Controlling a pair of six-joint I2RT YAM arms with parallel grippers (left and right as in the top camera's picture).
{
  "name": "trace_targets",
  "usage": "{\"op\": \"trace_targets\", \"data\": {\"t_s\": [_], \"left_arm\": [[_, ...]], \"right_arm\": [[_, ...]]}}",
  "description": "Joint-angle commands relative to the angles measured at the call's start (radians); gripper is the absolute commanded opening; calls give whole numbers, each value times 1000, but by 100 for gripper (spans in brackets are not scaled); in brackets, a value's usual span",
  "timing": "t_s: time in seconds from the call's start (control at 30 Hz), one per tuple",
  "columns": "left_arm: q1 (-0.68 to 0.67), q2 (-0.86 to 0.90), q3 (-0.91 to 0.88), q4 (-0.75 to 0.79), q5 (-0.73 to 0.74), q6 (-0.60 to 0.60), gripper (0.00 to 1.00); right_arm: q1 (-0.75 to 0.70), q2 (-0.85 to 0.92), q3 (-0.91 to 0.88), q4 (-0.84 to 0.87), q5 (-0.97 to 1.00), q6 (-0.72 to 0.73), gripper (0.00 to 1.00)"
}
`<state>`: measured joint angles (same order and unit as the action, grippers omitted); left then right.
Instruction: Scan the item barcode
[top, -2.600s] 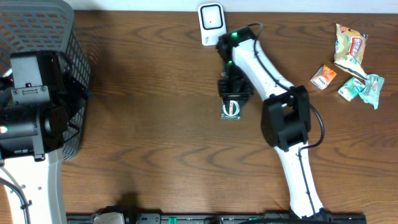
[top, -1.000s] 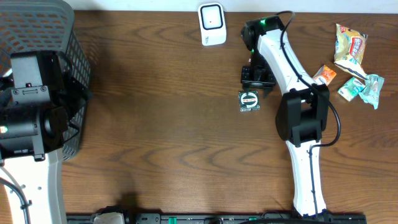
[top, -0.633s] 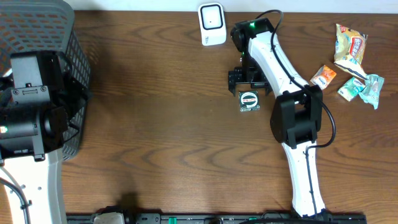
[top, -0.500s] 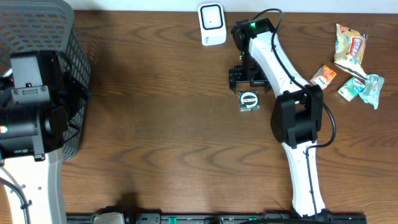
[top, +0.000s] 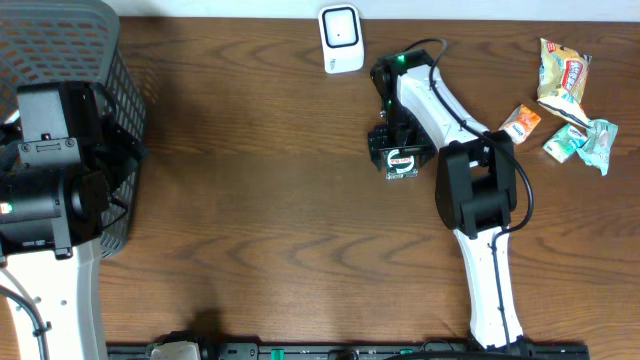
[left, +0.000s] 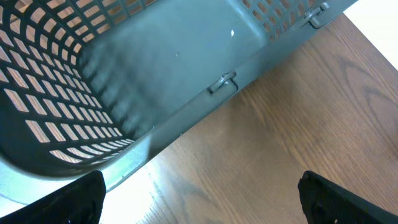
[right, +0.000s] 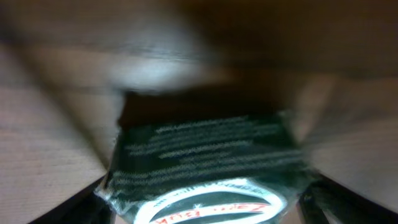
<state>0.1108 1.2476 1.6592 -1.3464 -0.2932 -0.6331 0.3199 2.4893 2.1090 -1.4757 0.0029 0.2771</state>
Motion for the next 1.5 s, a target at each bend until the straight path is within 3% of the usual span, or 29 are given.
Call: {"op": "trace_targets", "data": {"t_s": [0.0,0.2,0.27,0.37,0.47,0.77,0.9,1.1,1.47], "left_arm": [[5,1,-5,-3,-10,-16,98],[5,1,-5,-3,-10,-16,98],[5,1,-5,-3,-10,-16,98],[5,1,-5,-3,-10,-16,98],[5,1,-5,-3,-10,-16,98],[5,1,-5,-3,-10,-16,98],[5,1,-5,-3,-10,-16,97],[5,1,-5,-3,-10,-16,97],[5,1,-5,-3,-10,-16,98]], "right_arm": [[3,-28,-43,22,-22,-13,77],[1,-28,-46,11,-166,-13,70],[1,-28,-46,10,-183,-14,63],[4,-28,-46,15,-189,-13,63],[3,-28,-46,23,-189,-13,55],[-8,-53,3,-46,-345,-23,55],[-19,-79,25,-62,-632,-126,56],[-72,-86,24,-189,-1113,-160,57],[-103,-86,23,-227,-1566,-34,58]]}}
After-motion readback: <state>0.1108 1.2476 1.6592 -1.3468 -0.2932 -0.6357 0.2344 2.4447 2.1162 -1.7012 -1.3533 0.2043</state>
